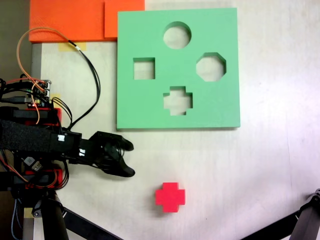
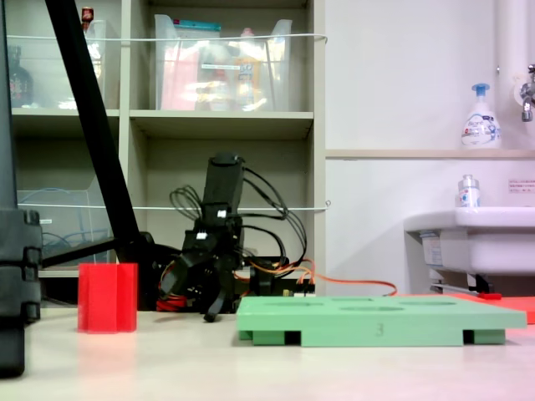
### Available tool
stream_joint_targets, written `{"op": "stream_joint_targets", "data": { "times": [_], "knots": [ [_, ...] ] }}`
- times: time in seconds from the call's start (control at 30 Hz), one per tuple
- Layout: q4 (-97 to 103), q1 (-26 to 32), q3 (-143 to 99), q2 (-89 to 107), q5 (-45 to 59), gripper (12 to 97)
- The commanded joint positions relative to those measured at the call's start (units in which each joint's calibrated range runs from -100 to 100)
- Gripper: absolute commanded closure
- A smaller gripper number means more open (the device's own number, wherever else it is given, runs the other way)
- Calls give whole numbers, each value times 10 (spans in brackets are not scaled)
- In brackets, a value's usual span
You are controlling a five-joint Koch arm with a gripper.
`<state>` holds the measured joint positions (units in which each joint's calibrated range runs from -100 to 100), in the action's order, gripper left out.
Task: Put the cross columnar block into the corresponding hole
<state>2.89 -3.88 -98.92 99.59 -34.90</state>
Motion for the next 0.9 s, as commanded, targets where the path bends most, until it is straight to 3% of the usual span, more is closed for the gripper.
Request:
{"op": "stream_joint_targets", "data": {
  "times": [0.0,0.27,0.4,0.5,0.53,0.67,0.87],
  "knots": [
    [-234,-4,35,4,-39,634],
    [-637,-8,364,4,-75,649],
    [-712,-9,484,4,-75,495],
    [-779,-11,582,-13,-75,453],
    [-812,-13,623,-57,-74,450],
    [-874,-16,761,-203,-74,298],
    [-885,-27,909,-367,-74,287]
  ]
}}
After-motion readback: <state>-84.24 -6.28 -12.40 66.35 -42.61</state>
